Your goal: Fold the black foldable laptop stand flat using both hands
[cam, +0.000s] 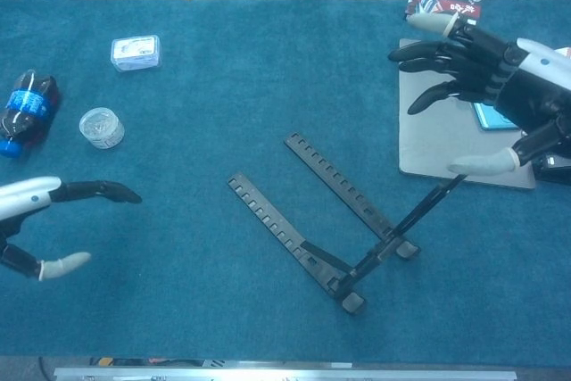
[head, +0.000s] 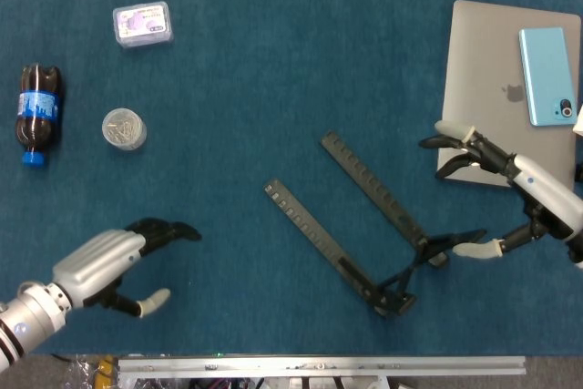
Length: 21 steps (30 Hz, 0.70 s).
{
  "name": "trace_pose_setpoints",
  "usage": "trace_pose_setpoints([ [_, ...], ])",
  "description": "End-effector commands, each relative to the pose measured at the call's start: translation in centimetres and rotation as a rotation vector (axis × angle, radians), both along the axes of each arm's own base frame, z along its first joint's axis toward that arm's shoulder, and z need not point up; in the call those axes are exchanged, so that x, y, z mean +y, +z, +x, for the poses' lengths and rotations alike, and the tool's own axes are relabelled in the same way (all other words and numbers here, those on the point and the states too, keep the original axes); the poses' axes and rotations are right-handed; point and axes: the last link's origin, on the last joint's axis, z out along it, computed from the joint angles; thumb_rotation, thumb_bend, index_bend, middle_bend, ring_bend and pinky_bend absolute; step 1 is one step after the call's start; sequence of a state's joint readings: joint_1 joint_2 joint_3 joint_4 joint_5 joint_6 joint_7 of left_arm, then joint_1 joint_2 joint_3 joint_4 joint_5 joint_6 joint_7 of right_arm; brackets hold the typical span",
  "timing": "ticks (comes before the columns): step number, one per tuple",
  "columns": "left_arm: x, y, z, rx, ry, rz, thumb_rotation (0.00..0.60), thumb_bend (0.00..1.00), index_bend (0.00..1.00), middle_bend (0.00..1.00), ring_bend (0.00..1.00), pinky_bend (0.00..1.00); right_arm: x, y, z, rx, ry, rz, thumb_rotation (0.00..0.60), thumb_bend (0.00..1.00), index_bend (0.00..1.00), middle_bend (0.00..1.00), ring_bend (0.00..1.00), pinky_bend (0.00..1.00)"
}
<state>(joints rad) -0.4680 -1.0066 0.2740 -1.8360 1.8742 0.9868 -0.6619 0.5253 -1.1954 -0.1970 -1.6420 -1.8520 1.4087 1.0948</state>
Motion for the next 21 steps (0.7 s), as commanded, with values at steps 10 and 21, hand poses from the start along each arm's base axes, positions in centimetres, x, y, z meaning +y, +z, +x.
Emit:
trace_pose_setpoints([
  [10, -0.6, -0.7, 0.3, -0.197, 0.125, -0.319, 0.600, 0.41, 0.13, 0.16, 0.14, 0.10, 0.1, -0.5, -0.2, 0.029, 0.019, 0.033, 0.600, 0.04, 0.00, 0.16, 0.11, 0.29],
  [21, -0.3, -0.8, 0.2, -0.174, 0.136, -0.303, 0.600, 0.41, 0.13, 0.16, 0.14, 0.10, 0.2, -0.3, -0.4, 0.064, 0.047, 0.019, 0.600, 0.04, 0.00, 0.16, 0.11, 0.29],
])
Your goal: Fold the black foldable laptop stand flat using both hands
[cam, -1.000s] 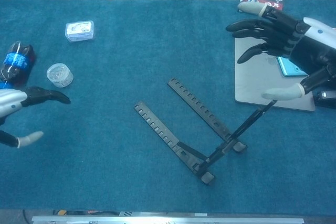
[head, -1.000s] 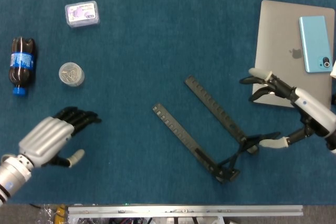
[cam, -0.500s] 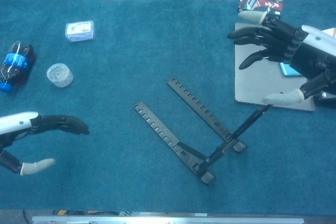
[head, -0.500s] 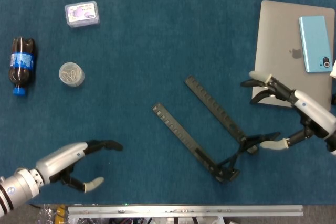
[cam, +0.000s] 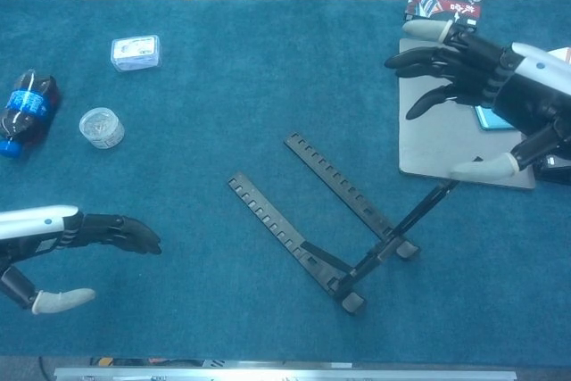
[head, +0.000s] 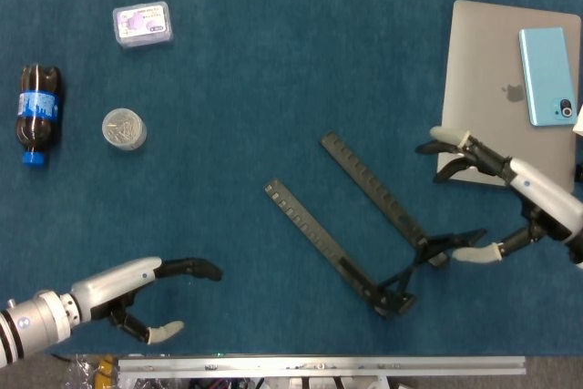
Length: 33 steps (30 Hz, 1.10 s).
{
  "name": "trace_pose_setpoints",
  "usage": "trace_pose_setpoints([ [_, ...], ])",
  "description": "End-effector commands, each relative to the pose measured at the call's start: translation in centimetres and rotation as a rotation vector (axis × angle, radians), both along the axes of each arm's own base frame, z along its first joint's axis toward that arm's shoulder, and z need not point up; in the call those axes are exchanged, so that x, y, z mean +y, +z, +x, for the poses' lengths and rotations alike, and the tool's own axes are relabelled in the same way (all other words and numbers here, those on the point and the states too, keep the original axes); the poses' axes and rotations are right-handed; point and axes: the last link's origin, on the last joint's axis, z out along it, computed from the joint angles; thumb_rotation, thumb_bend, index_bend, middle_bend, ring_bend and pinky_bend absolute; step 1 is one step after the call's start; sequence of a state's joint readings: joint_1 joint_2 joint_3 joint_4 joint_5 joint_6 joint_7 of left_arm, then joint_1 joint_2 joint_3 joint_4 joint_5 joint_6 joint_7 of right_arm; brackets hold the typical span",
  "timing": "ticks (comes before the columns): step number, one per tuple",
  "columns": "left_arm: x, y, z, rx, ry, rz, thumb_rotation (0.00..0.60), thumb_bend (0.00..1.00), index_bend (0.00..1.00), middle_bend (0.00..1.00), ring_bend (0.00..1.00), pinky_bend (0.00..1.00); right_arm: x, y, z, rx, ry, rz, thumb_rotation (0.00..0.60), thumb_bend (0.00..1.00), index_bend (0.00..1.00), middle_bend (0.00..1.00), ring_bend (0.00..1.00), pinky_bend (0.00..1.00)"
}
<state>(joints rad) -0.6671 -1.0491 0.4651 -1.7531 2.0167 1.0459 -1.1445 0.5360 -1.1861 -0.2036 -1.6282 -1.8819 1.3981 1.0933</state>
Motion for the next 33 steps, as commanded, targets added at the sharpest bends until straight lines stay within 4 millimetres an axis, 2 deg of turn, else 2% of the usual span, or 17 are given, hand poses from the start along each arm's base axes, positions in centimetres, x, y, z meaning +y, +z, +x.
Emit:
trace_pose_setpoints([
  [1, 0.1, 0.0, -0.1, 0.001, 0.004, -0.001, 0.600, 0.41, 0.13, 0.16, 0.14, 0.10, 0.3, -0.4, -0.4, 0.047, 0.013, 0.008, 0.600, 0.04, 0.00, 0.16, 0.11, 0.29],
  [10, 0.2, -0.1, -0.4, 0.007, 0.009, 0.006, 0.600, 0.41, 0.13, 0.16, 0.14, 0.10, 0.6, -1.6, -1.3, 0.117, 0.005, 0.017, 0.600, 0.04, 0.00, 0.15, 0.11, 0.29],
  [17, 0.2, 0.0, -0.6, 0.006, 0.008, 0.008, 0.600, 0.41, 0.13, 0.16, 0.14, 0.10, 0.7, -3.6, -0.5, 0.164, 0.034, 0.036, 0.600, 0.04, 0.00, 0.15, 0.11, 0.29],
  [20, 0.1, 0.3, -0.7, 0.004, 0.011, 0.013, 0.600, 0.41, 0.13, 0.16, 0.14, 0.10, 0.7, -4.3, 0.0, 0.187, 0.048, 0.036, 0.600, 0.10, 0.02, 0.16, 0.11, 0.30],
  [23, 0.1, 0.5, -0.8, 0.002, 0.013, 0.020, 0.600, 0.41, 0.13, 0.16, 0.14, 0.10, 0.4, -4.8, 0.5, 0.203, 0.052, 0.014, 0.600, 0.16, 0.11, 0.19, 0.12, 0.34],
  [26, 0.2, 0.7, -0.9, 0.000, 0.012, 0.023, 0.600, 0.41, 0.13, 0.16, 0.14, 0.10, 0.0, -5.1, 1.0, 0.216, 0.046, -0.026, 0.600, 0.22, 0.27, 0.26, 0.17, 0.41],
  [30, 0.2, 0.7, -0.9, -0.006, 0.008, 0.023, 0.600, 0.41, 0.13, 0.16, 0.14, 0.10, -0.6, -5.7, 2.0, 0.246, 0.070, -0.076, 0.600, 0.26, 0.50, 0.39, 0.30, 0.52],
  [33, 0.3, 0.7, -0.8, -0.009, 0.005, 0.024, 0.600, 0.41, 0.13, 0.16, 0.14, 0.10, -1.3, -5.9, 2.8, 0.245, 0.069, -0.098, 0.600, 0.27, 0.58, 0.49, 0.39, 0.58],
])
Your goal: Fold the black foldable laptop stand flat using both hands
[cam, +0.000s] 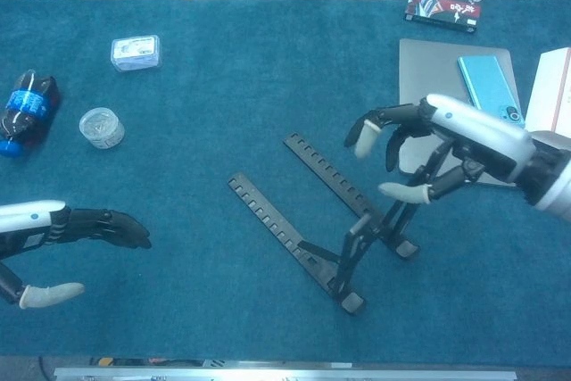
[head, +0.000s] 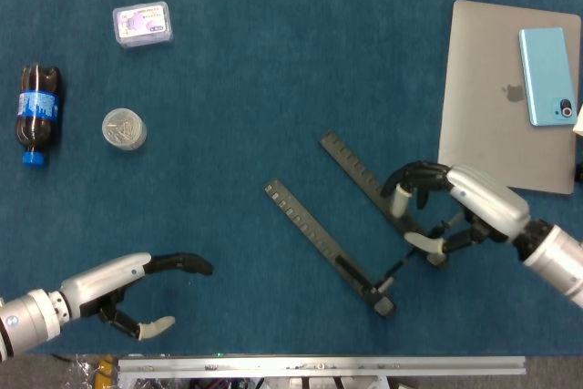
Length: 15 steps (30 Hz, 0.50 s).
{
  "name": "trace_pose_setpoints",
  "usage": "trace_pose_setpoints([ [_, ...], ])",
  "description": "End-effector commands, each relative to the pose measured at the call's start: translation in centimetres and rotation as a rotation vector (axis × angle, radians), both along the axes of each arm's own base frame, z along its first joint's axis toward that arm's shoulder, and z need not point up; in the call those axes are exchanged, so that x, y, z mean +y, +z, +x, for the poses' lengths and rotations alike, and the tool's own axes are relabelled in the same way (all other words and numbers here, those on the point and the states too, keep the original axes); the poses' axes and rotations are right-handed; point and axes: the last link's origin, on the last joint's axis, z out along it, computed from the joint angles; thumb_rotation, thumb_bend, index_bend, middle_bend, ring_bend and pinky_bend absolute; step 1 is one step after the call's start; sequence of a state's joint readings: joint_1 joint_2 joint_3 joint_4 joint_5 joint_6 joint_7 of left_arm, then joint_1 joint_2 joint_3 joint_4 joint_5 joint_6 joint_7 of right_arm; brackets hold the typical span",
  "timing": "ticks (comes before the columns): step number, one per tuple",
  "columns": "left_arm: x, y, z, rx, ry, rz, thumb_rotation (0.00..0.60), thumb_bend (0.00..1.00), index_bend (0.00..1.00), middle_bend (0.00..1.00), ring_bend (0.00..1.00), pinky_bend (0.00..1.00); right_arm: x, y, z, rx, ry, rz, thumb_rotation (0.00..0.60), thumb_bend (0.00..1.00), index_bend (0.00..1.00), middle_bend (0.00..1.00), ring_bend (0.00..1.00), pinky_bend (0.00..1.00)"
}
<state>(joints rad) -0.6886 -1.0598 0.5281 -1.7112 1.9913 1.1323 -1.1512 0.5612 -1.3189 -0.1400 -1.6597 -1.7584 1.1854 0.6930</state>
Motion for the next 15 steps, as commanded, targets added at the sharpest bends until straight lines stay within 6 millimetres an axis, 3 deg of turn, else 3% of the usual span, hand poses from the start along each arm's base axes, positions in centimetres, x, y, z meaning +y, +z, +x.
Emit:
trace_pose_setpoints([
  [1, 0.1, 0.0, 0.0, -0.002, 0.000, 0.000, 0.600, 0.41, 0.13, 0.16, 0.14, 0.10, -1.0, -0.5, 1.3, -0.016, -0.004, -0.032, 0.600, 0.27, 0.58, 0.52, 0.41, 0.60],
  [6, 0.2, 0.1, 0.0, -0.005, -0.001, 0.007, 0.600, 0.41, 0.13, 0.16, 0.14, 0.10, -2.6, -0.7, 2.6, -0.047, -0.004, -0.105, 0.600, 0.27, 0.59, 0.58, 0.49, 0.65],
  [10, 0.4, 0.3, 0.0, -0.004, 0.002, 0.015, 0.600, 0.41, 0.13, 0.16, 0.14, 0.10, -3.7, -1.0, 3.5, -0.057, -0.004, -0.129, 0.600, 0.27, 0.60, 0.58, 0.49, 0.66],
  [15, 0.3, 0.4, -0.1, -0.003, 0.004, 0.018, 0.600, 0.41, 0.13, 0.16, 0.14, 0.10, -3.7, -0.9, 4.0, -0.064, -0.007, -0.063, 0.600, 0.26, 0.60, 0.59, 0.49, 0.66],
])
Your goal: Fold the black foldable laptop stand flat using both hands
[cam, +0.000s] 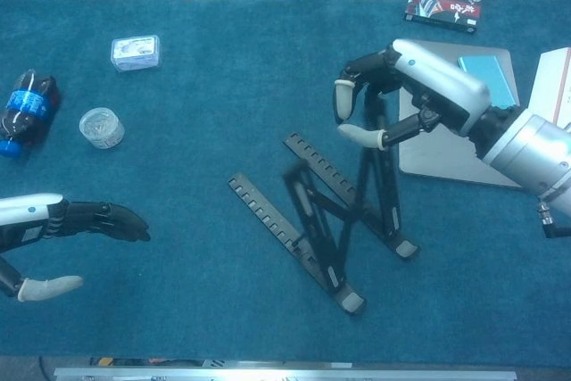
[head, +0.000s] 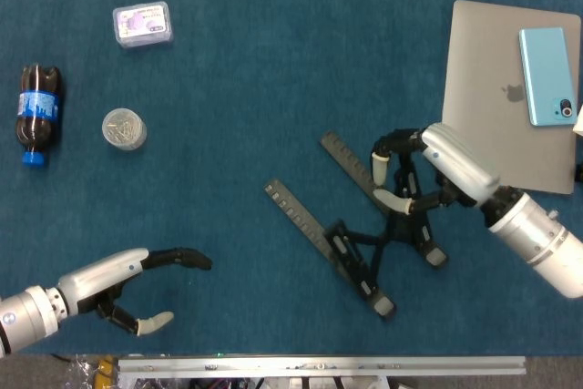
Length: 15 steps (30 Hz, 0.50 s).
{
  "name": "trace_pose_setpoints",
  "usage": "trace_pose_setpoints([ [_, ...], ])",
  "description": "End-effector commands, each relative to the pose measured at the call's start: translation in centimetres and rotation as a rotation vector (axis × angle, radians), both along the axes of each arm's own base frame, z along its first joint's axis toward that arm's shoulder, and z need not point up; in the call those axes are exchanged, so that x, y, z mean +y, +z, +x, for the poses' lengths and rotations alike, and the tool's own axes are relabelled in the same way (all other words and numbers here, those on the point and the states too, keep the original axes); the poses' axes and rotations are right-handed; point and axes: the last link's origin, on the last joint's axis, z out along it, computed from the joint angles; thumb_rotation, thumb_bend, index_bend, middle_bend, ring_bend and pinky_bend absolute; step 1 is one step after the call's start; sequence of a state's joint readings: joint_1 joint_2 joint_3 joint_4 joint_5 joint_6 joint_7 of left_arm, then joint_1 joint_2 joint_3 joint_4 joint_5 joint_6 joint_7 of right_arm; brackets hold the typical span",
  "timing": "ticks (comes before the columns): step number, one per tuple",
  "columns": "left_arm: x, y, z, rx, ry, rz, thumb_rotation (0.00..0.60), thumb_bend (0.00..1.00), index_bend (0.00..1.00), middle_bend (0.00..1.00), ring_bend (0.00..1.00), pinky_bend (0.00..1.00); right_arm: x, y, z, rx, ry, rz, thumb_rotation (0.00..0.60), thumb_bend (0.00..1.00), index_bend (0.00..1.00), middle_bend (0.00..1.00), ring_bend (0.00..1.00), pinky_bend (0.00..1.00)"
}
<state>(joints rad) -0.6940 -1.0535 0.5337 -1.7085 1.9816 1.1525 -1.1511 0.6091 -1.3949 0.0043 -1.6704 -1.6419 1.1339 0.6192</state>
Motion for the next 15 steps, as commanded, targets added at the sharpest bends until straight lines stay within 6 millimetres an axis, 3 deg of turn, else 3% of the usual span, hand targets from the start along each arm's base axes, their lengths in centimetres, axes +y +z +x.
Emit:
trace_pose_setpoints([
  [1, 0.0, 0.0, -0.1, 0.002, 0.006, 0.002, 0.600, 0.41, 0.13, 0.16, 0.14, 0.10, -0.3, 0.1, 0.1, 0.004, -0.001, 0.012, 0.600, 0.25, 0.60, 0.58, 0.49, 0.66],
  [6, -0.1, 0.1, -0.2, 0.000, 0.017, 0.004, 0.600, 0.41, 0.13, 0.16, 0.14, 0.10, -0.7, 0.5, -0.2, -0.042, -0.041, -0.025, 0.600, 0.20, 0.60, 0.58, 0.49, 0.66],
  [15, -0.5, -0.3, 0.8, -0.097, 0.126, -0.124, 0.600, 0.41, 0.13, 0.16, 0.15, 0.10, -0.8, 3.2, -0.4, -0.142, -0.023, -0.141, 0.600, 0.15, 0.54, 0.52, 0.45, 0.61],
])
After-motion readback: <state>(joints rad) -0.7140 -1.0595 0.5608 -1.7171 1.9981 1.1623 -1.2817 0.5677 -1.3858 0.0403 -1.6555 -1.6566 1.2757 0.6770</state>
